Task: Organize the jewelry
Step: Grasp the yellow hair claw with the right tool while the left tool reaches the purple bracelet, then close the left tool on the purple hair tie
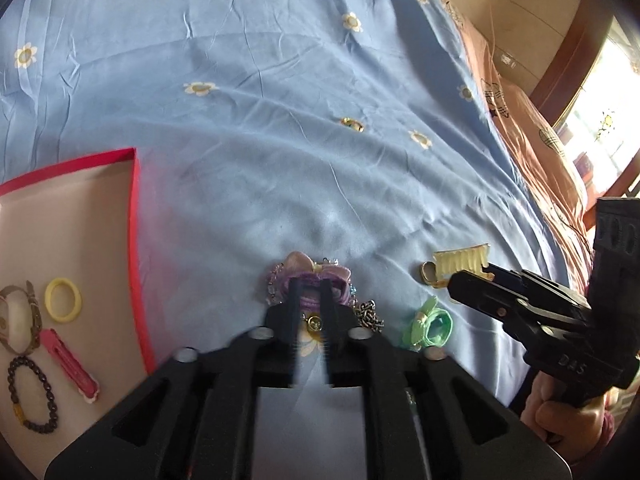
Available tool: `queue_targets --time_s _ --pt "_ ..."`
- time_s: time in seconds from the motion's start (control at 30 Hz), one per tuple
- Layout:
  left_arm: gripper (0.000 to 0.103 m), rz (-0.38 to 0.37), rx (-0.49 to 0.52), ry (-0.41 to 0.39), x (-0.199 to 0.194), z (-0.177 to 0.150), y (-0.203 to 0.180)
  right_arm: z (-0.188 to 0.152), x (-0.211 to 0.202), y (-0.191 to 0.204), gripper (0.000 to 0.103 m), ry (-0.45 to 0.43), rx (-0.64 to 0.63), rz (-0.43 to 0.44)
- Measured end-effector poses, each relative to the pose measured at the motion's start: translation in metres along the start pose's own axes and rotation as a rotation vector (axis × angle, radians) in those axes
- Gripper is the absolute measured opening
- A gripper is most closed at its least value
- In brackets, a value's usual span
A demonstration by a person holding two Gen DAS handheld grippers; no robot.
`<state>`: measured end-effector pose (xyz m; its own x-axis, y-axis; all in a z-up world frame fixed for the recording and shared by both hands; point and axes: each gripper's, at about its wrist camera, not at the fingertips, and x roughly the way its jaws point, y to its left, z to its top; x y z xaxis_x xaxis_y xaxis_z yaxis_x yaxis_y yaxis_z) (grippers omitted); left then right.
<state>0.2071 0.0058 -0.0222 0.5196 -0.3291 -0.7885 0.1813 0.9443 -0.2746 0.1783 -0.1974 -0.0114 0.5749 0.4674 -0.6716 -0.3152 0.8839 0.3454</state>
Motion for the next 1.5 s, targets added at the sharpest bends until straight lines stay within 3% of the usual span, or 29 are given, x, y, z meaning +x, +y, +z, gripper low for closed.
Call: queue_targets --time_s 0.1,0.2,0.33,0.37,0.4,0.5,0.77,0.8,1.07,1.5 --pt "0.042 0.006 -0.006 0.011 0.012 0.002 -0.005 -0.003 -0.002 -0.004 0.039 0.004 0.005 -0.006" --pt "0.05 0.02 0.009 0.033 0.028 0.006 -0.014 -0.006 -0.005 -0.012 0.039 0.008 0.021 -0.015" --pt "0.051 0.09 0.071 0.046 0.048 0.009 -0.024 -0.01 -0.006 -0.022 0.039 0.012 0.045 -0.02" --pt "0.047 0.101 0.082 0.053 0.053 0.009 -0.025 -0.01 -0.006 -0.024 0.039 0.013 0.051 -0.02" --pt "0.03 0.109 0.101 0.053 0.057 0.009 -0.027 -0.011 -0.006 -0.025 0.039 0.013 0.054 -0.021" --pt "0.018 0.11 0.114 0.041 0.056 0.008 -0.026 -0.012 -0.006 -0.028 0.039 0.01 0.059 -0.019" --pt "0.012 0.061 0.062 -0.018 0.024 0.004 -0.014 -0.011 -0.008 -0.024 0.039 0.003 0.054 -0.005" --pt "0.005 0.044 0.051 -0.023 0.017 0.003 -0.012 -0.011 -0.008 -0.023 0.039 0.002 0.053 -0.002" --pt "0.005 0.014 -0.021 -0.085 -0.028 -0.012 0.007 -0.007 -0.006 -0.002 0.039 0.0 0.017 0.03" --pt "0.005 0.07 -0.128 -0.133 -0.079 -0.051 0.06 -0.01 0.022 0.067 0.039 0.06 -0.103 0.124"
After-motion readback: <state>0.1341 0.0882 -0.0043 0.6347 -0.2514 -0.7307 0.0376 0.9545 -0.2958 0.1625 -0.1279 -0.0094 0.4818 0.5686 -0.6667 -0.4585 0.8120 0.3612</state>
